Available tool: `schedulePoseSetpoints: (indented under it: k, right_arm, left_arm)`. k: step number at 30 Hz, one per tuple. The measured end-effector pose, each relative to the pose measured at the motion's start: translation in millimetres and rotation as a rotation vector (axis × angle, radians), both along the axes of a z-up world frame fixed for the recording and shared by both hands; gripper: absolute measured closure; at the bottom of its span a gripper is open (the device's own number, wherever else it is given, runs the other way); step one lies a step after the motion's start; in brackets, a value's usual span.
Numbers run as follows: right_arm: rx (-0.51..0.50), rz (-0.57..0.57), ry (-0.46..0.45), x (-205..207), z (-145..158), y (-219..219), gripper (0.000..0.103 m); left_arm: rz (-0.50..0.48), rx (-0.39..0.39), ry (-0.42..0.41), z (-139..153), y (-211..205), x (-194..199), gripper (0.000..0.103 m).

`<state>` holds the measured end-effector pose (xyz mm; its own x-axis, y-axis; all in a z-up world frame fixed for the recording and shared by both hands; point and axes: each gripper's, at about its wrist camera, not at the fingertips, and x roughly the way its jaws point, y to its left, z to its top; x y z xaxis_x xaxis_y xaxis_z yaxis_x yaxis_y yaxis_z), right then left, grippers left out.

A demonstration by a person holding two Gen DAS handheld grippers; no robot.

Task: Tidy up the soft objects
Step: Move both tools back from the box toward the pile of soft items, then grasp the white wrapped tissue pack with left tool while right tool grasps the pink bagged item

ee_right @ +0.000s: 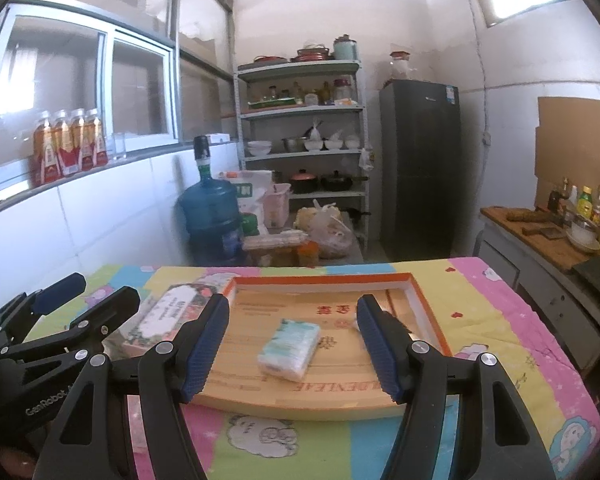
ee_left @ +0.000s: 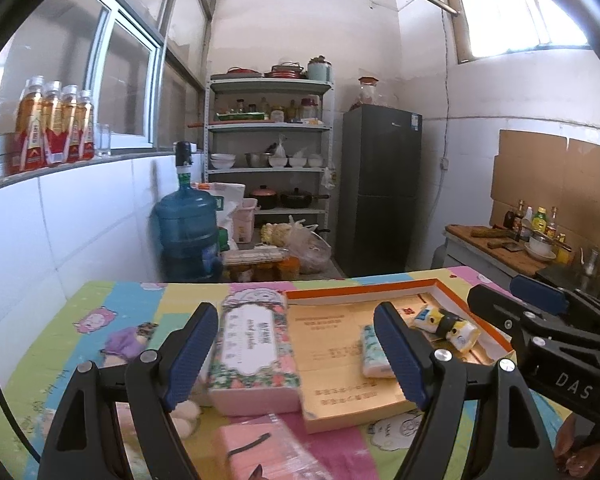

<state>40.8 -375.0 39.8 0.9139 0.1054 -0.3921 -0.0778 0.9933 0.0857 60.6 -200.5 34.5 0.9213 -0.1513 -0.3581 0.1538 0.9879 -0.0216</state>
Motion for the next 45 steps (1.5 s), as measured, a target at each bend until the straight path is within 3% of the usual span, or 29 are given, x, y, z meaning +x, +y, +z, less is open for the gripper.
schedulePoseSetpoints:
  k: [18, 31, 34, 45]
  right_arm:
    - [-0.013, 0.081, -0.02, -13.1, 4.0, 75.8, 0.035]
    - [-0.014, 0.148, 0.015, -16.1, -7.9, 121.0, 0.033]
    - [-0.019, 0.168, 0.03, -15.5, -14.9, 131.2, 0.028]
    - [-0.024, 0.202, 0.115, -8.6, -47.7, 149.1, 0.027]
  left_arm:
    - [0.127, -0.017, -0.013, 4.5, 96.2, -20.0, 0.023]
    - [0.22, -0.05, 0.015, -13.0, 168.8, -36.9, 0.023]
    - [0.217, -0.062, 0.021, -19.8, 183.1, -41.6, 0.023]
    - [0.147, -0.092, 0.04, -49.0, 199.6, -65.2, 0.023]
